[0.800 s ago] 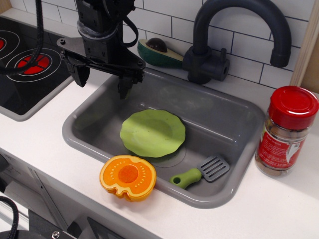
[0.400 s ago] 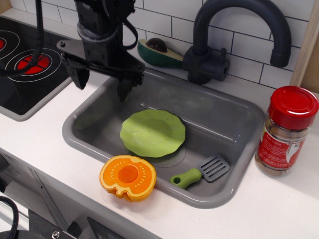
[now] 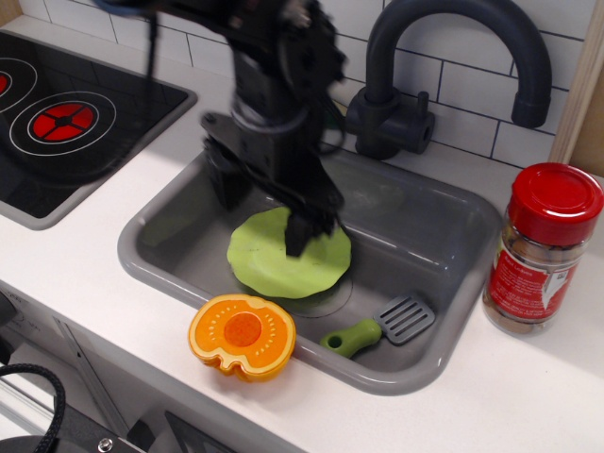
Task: Put spatula on plate sink
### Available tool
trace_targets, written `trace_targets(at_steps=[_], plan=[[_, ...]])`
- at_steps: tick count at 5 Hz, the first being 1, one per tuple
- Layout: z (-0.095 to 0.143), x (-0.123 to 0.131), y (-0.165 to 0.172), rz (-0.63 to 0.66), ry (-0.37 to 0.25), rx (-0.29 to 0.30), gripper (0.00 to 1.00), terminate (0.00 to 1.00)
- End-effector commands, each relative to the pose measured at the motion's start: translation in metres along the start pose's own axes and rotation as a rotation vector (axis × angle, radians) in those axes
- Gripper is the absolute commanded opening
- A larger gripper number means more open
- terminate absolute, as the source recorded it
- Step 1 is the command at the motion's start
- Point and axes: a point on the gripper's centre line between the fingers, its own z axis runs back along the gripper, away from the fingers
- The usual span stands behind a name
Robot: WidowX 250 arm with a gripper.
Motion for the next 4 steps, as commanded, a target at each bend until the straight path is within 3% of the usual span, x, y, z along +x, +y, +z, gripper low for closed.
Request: trace_targets(at_steps=[1,4], plan=[[-0.002,0.013,-0.046,-0.212,-0.019,-0.119,1.00,0.00],[-0.039,0.012,-0.078,-0.250,-0.073,-0.051,1.00,0.00]])
